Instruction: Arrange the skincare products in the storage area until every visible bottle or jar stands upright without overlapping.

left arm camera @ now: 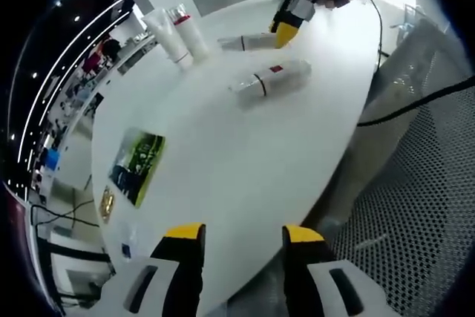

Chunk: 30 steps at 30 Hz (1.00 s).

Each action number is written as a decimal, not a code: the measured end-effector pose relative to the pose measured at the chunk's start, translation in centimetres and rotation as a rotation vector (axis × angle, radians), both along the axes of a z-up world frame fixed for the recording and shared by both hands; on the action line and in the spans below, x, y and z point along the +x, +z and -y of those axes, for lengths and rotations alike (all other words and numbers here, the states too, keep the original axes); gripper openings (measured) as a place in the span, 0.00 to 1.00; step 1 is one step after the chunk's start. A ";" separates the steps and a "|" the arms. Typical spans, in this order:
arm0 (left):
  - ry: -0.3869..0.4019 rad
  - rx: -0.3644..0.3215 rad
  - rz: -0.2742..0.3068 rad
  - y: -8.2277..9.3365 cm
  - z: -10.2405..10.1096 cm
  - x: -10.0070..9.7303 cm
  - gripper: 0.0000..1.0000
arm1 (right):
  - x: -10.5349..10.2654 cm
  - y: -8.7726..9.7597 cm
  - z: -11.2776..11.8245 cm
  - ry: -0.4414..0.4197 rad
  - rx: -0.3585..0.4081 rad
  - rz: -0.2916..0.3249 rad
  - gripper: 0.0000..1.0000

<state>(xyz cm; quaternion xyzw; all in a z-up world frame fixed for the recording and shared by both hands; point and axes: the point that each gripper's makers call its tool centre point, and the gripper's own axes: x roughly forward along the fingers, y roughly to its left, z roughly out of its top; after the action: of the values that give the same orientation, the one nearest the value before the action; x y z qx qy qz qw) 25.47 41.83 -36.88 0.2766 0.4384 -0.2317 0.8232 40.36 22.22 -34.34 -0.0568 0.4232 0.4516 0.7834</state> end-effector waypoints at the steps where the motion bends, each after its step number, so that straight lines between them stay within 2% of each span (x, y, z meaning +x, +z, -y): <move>1: 0.004 -0.006 -0.002 0.0 0.1 0.0 0.43 | -0.1 0.1 -0.1 -0.012 0.018 -0.006 0.19; 3: 0.007 -0.019 0.003 0.2 0.2 0.1 0.43 | -0.8 0.7 -0.7 -0.051 0.089 -0.034 0.19; 5: 0.011 -0.035 0.025 0.6 0.3 0.5 0.43 | -1.2 1.1 -1.1 -0.064 0.128 -0.027 0.19; 6: 0.033 -0.047 0.032 0.9 0.2 0.7 0.43 | -1.8 1.8 -1.8 -0.066 0.177 -0.030 0.19; 8: 0.093 -0.014 0.064 1.7 -1.0 1.5 0.39 | -2.0 3.2 -2.7 -0.027 0.218 0.064 0.19; 10: 0.172 -0.101 0.081 2.9 -1.2 2.4 0.38 | -4.0 5.1 -4.8 -0.004 0.323 0.031 0.19; 11: 0.218 -0.150 0.094 3.6 -1.2 2.8 0.39 | -4.3 5.6 -5.3 0.008 0.342 0.048 0.19; 12: 0.255 -0.205 0.120 4.6 -1.4 3.4 0.40 | -4.8 6.2 -5.9 0.005 0.380 0.034 0.19; 13: 0.265 -0.217 0.125 4.8 -1.4 3.5 0.41 | -5.0 6.4 -6.2 0.004 0.398 0.025 0.19; 14: 0.303 -0.271 0.156 6.1 -1.6 4.0 0.42 | -6.1 7.6 -7.5 -0.003 0.483 -0.020 0.19; 15: 0.315 -0.300 0.176 6.8 -1.5 4.4 0.43 | -6.4 8.0 -7.9 -0.003 0.512 -0.026 0.19; 17: 0.333 -0.393 0.215 8.3 -1.0 4.9 0.45 | -7.6 8.9 -9.1 -0.016 0.590 -0.099 0.19; 18: 0.362 -0.450 0.217 8.8 -0.8 4.9 0.45 | -8.0 9.2 -9.6 -0.016 0.618 -0.120 0.19; 19: 0.413 -0.556 0.231 9.8 -0.5 5.3 0.45 | -8.9 9.6 -10.2 0.004 0.647 -0.150 0.19; 20: 0.454 -0.631 0.244 10.5 -0.5 5.5 0.45 | -9.2 9.6 -10.4 0.021 0.639 -0.143 0.19; 21: 0.502 -0.737 0.266 11.6 -0.5 5.9 0.44 | -9.5 9.6 -10.6 0.030 0.637 -0.143 0.19; 22: 0.523 -0.807 0.272 12.3 -0.3 6.0 0.44 | -10.0 10.0 -10.9 0.039 0.669 -0.176 0.19; 23: 0.532 -0.917 0.278 13.4 0.2 6.2 0.42 | -10.2 10.5 -11.0 0.034 0.697 -0.193 0.20; 25: 0.590 -1.070 0.291 14.4 0.4 6.4 0.36 | -10.3 11.2 -11.0 0.012 0.764 -0.234 0.20; 28: 0.610 -1.220 0.293 15.2 0.8 6.3 0.35 | -10.2 11.5 -10.6 -0.013 0.806 -0.267 0.20; 30: 0.589 -1.413 0.276 16.3 2.2 6.0 0.36 | -10.4 11.9 -10.5 -0.021 0.847 -0.314 0.20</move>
<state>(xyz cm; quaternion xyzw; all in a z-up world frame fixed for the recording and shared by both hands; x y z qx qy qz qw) 31.44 39.66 -20.53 -0.4155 0.1357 -0.1912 0.8789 29.96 32.72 -22.40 0.3426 0.3154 0.5801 0.6684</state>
